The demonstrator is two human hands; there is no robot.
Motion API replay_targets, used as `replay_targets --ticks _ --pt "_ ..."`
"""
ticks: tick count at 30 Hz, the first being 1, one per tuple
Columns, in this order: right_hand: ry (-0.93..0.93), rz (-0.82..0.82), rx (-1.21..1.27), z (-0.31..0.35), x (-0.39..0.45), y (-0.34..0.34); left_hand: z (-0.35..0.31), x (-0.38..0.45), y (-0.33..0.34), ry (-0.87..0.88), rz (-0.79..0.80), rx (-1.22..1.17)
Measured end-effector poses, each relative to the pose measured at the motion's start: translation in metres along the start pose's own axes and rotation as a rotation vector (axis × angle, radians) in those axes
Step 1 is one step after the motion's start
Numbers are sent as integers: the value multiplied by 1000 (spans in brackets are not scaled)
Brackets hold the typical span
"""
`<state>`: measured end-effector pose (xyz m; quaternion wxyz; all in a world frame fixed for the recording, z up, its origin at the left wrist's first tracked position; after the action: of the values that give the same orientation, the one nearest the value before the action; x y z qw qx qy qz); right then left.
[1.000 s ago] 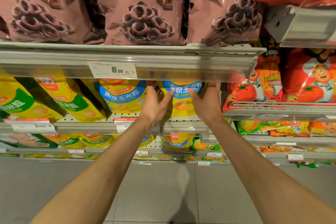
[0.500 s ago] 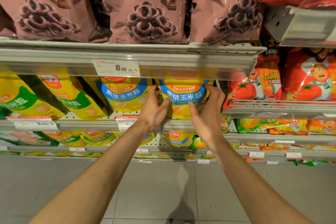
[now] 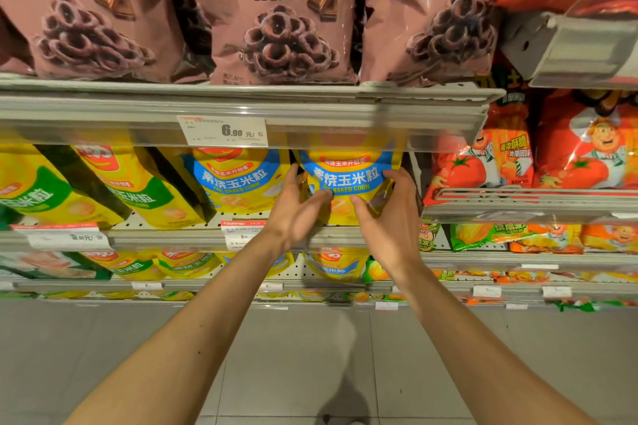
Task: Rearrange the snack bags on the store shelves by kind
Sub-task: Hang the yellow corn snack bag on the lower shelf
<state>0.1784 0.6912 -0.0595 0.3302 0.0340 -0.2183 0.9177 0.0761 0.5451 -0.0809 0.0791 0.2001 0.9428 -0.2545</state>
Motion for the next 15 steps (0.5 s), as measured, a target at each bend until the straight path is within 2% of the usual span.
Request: replay_targets --ticks 9,15 --pt "-43 -32 -112 -13 6 12 -12 1 0 70 -50 38" --pt "-90 6 -221 -26 3 15 -4 -2 5 145 -90 79"
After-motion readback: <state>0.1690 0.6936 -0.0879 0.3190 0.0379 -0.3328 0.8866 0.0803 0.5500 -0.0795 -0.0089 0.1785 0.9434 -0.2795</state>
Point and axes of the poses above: each hand's wrist, its own x-axis towards the middle knuckle, its own y-axis out of the palm, z = x × y, the point moved 3 cm from there along x, towards the middle knuckle, and after that the axes turned 12 degrees about x, right-handed, at the moved point
